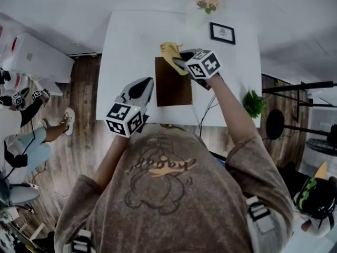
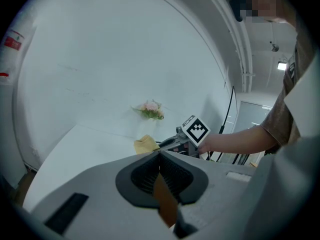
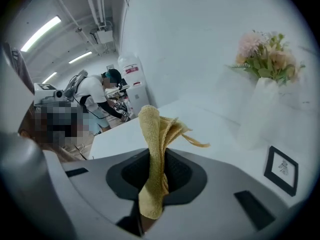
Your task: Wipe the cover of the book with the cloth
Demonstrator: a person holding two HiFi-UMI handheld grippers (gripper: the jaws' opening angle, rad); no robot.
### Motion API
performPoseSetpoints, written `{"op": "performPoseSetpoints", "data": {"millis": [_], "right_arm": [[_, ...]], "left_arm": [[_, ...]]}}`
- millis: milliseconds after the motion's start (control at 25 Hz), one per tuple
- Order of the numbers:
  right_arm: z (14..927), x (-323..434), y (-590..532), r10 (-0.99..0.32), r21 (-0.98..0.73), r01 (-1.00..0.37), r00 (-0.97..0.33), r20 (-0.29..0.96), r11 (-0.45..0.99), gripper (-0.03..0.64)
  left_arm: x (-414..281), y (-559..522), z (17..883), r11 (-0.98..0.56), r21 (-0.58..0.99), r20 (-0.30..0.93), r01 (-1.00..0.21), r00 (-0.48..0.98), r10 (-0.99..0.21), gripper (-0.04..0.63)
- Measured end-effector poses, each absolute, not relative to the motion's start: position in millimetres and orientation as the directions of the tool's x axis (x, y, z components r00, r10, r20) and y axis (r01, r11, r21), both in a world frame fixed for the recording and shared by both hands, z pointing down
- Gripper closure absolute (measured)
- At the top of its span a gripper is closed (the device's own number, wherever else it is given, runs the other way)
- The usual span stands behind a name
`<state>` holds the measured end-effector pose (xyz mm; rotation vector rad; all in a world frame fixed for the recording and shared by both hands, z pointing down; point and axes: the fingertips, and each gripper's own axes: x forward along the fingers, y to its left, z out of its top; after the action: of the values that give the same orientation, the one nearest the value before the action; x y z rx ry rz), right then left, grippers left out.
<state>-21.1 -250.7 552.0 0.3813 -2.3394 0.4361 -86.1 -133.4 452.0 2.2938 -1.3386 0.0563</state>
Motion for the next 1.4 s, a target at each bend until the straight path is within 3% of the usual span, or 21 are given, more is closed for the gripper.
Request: {"op": "performPoseSetpoints", "data": {"millis": [440, 1400], "right_arm": [[582.9, -20.9, -288.0, -0.219, -0.117, -0.451, -0.625, 0.749, 0.885, 0.552], [590.4, -17.6, -256.0, -0.236, -0.154, -0.49, -0.643, 0.729, 0.858, 0.554]], "left_arm": [[-98.2, -139.6, 457.5, -0.381, 0.387, 0.281, -0.84, 0.501, -0.819, 0.592], [-89.3, -129.8, 456.6, -0.414, 0.39, 0.277, -0.823, 0.533, -0.799, 0.591]]}}
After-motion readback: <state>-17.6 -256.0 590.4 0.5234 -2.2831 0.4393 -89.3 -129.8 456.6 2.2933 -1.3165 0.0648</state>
